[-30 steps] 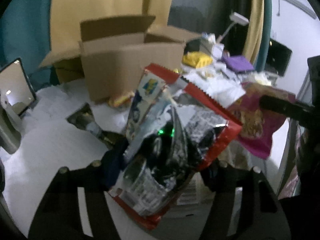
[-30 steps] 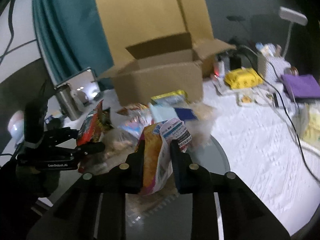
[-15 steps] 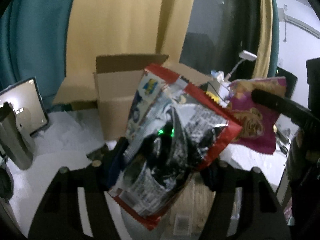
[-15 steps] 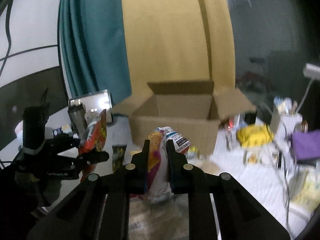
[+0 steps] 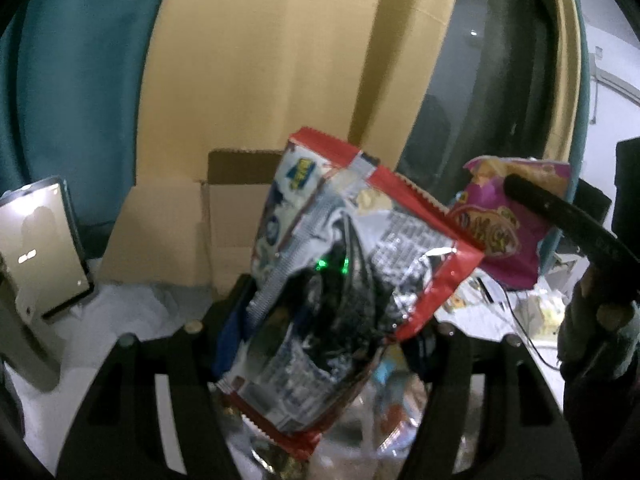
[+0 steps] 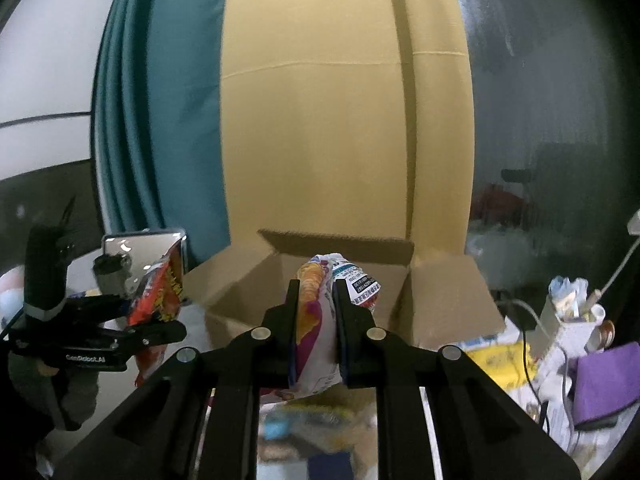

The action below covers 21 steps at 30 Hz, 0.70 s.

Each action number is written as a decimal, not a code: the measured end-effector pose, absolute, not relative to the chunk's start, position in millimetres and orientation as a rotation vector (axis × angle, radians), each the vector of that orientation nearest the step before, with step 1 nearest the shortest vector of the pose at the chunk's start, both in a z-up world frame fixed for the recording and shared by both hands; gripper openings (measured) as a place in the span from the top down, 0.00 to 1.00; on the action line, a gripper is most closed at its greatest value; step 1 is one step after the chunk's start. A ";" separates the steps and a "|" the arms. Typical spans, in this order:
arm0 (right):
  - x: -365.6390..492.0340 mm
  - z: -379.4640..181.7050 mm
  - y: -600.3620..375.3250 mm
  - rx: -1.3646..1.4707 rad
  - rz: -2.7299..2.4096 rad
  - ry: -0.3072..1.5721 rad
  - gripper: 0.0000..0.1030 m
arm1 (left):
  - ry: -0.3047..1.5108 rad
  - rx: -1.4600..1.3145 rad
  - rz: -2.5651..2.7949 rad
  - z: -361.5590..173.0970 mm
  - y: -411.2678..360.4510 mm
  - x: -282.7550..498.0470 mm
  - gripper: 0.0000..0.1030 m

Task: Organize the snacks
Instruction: 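Carry both bags to the cardboard box and open both tools to drop them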

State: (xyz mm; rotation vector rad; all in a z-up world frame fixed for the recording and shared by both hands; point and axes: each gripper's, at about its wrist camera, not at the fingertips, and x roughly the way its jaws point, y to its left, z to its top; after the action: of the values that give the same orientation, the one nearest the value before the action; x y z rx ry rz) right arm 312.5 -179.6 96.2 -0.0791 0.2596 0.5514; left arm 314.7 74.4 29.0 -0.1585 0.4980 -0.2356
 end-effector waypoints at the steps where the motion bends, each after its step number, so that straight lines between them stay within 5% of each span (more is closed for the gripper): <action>1: 320.6 97.9 -177.6 -0.081 0.549 0.256 0.84 | 0.497 -0.159 -0.233 30.1 75.8 324.3 0.35; 13: 412.6 90.2 -149.5 -0.113 0.500 0.294 0.84 | 0.504 -0.204 -0.154 29.7 90.3 416.7 0.33; 17: 445.0 84.9 -136.7 -0.126 0.449 0.332 0.83 | 0.530 -0.229 -0.131 26.5 99.6 442.2 0.16; 20: 461.8 80.9 -130.0 -0.128 0.447 0.366 0.55 | 0.518 -0.242 -0.115 29.4 105.1 441.2 0.08; 21: 460.7 80.2 -129.3 -0.125 0.449 0.362 0.39 | 0.513 -0.246 -0.123 30.6 106.6 438.2 0.07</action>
State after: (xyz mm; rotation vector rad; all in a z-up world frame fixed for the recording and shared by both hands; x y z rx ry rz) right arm 460.7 -129.3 80.2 -0.1250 0.3618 0.4487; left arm 438.2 106.6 30.6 -0.2457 0.5128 -0.1227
